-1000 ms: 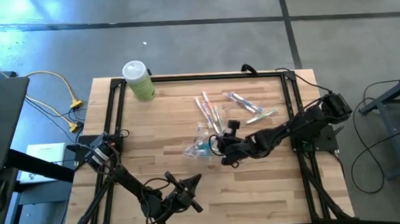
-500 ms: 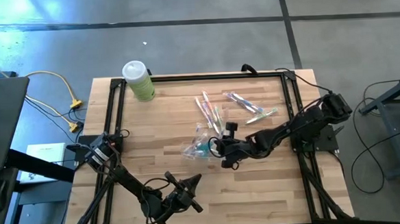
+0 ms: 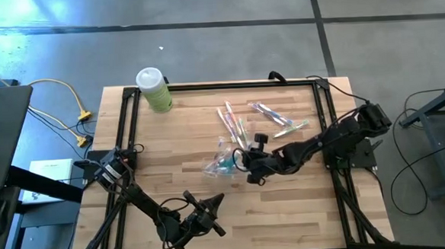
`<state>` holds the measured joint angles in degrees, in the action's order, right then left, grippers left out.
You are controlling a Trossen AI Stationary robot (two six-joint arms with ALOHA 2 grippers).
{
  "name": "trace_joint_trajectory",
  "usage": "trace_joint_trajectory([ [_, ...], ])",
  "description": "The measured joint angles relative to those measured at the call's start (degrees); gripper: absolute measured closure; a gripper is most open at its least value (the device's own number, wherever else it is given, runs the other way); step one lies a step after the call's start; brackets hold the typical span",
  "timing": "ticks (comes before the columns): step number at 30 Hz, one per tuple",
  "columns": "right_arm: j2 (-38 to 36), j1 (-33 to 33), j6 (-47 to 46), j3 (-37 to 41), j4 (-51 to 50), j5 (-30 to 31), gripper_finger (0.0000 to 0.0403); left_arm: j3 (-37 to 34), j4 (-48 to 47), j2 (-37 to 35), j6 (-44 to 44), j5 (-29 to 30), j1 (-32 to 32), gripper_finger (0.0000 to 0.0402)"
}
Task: Pick & Place toothbrushing station
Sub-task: Adjust the mouthwash into the transparent organizer
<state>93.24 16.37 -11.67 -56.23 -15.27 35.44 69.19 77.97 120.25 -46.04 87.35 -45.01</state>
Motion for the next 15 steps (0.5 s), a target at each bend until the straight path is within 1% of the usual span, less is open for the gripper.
trace_joint_trajectory([
  [10, 0.0, -3.08, 1.21, 0.0, 2.39, -2.63, 0.0401, 0.0, 0.0, 0.0, 0.0, -0.02, 0.0, 0.0399],
  [12, -0.01, -3.19, 2.2, 0.0, 3.6, -4.12, 0.0401, 0.0, 0.0, 0.0, -0.01, -0.04, 0.0, 0.0399],
  [15, 0.0, -3.37, 3.64, 0.0, 6.19, -7.9, 0.0401, 0.0, 0.0, 0.0, -0.02, -0.04, 0.0, 0.0399],
])
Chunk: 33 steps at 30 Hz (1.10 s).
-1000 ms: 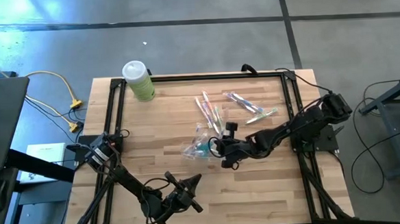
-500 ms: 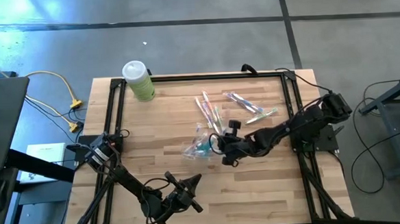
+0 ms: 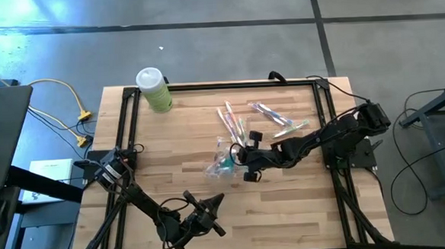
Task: Pick & Place toothbrushing station
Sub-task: Adjust the mouthwash into the transparent organizer, then put the violet toothbrush into the transparent organizer
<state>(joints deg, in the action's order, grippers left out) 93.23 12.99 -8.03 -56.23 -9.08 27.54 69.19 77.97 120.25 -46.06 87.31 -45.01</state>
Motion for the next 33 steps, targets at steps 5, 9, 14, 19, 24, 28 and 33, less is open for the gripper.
trace_joint_trajectory([
  [5, 0.0, 0.36, 1.56, 0.0, 1.22, -2.25, 0.0401, 0.0, 0.0, 0.0, 0.0, 0.02, 0.0, 0.0399],
  [9, 0.0, 1.69, 2.35, 0.0, 1.32, -2.13, 0.0401, 0.0, 0.0, 0.0, 0.0, 0.04, 0.0, 0.0399],
  [14, -0.98, 4.87, 4.41, -0.74, 2.61, -1.94, 0.0401, 0.0, 0.0, 0.0, 0.0, 0.07, 0.0, 0.0399],
  [19, -2.99, 10.51, 7.12, -3.92, 2.54, -2.06, 0.0401, 0.0, -0.38, 0.0, -0.02, 0.07, 0.0, 0.0399],
  [24, -6.34, 17.73, 8.18, -7.19, -1.79, -2.63, 0.04, 0.0, -1.87, 0.0, 1.6, 0.56, 0.0, 0.0399],
  [28, -9.45, 22.72, 2.51, -8.36, -10.15, 0.97, 0.04, 0.0, -5.55, 0.0, 4.25, 1.12, 0.0, 0.0399],
  [33, -15.23, 26.36, -15.17, -8.54, -27.06, 7.96, 0.04, 0.0, -7.54, 0.02, 8.82, 1.18, 0.69, 0.0399],
])
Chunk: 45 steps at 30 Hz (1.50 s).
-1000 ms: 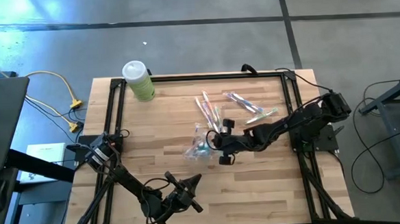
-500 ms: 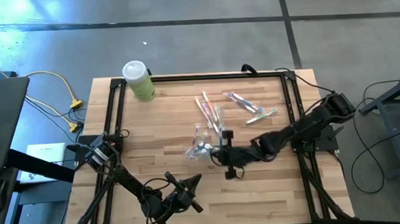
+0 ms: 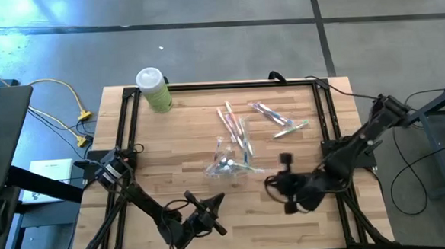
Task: Pick & Place toothbrushing station
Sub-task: Put the violet toothbrush into the transparent organizer
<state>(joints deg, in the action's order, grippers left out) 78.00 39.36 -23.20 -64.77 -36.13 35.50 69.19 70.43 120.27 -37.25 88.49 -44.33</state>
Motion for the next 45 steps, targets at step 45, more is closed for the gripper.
trace_joint_trajectory([
  [45, -2.92, -56.09, 10.86, 12.76, -3.02, -18.93, 0.0354, 0.0, -11.54, 0.0, 12.67, -8.75, -3.83, 0.038],
])
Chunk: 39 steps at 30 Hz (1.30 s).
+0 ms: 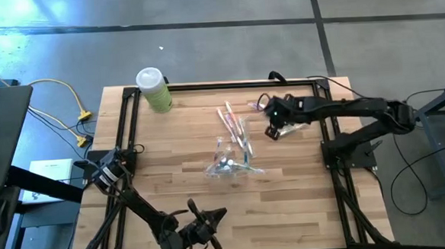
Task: Pick & Place toothbrushing station
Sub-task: Put the violet toothbrush into the transparent organizer
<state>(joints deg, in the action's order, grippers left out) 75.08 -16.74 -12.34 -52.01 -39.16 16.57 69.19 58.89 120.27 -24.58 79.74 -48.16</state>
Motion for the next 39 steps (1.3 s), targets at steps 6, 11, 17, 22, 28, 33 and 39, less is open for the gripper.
trace_joint_trajectory([
  [6, 2.0, -5.09, 0.66, 0.0, 2.59, -0.63, 0.0255, 0.0, -0.78, 0.0, -1.56, 0.07, -0.57, 0.0379],
  [11, 6.91, -9.35, 5.26, 0.0, 12.13, -3.5, 0.0196, 0.0, -0.76, 0.0, -4.49, 0.55, -0.85, 0.0379],
  [17, 14.42, -13.86, 7.91, 0.0, 19.02, -4.97, 0.0183, 0.0, -1.02, -0.01, -7.72, 3.86, -0.95, 0.0379],
  [22, 19.64, -16.56, 8.4, 0.0, 21.79, -4.99, 0.0191, 0.0, -1.05, 0.0, -11.82, 6.33, -1.15, 0.0379],
  [28, 24.51, -17.09, 12.76, 0.0, 25.87, -8.57, 0.0197, 0.0, -1.07, -0.01, -15.13, 7.56, -1.14, 0.0379],
  [33, 27.34, -17.06, 13.92, 0.0, 29.69, -8.34, 0.0198, 0.0, -1.04, 0.0, -15.73, 7.44, -0.93, 0.0379],
  [39, 28.96, -17.09, 13.93, -0.22, 30.56, -9.16, 0.02, 0.0, -1.0, -0.02, -15.65, 7.37, -0.68, 0.0379],
])
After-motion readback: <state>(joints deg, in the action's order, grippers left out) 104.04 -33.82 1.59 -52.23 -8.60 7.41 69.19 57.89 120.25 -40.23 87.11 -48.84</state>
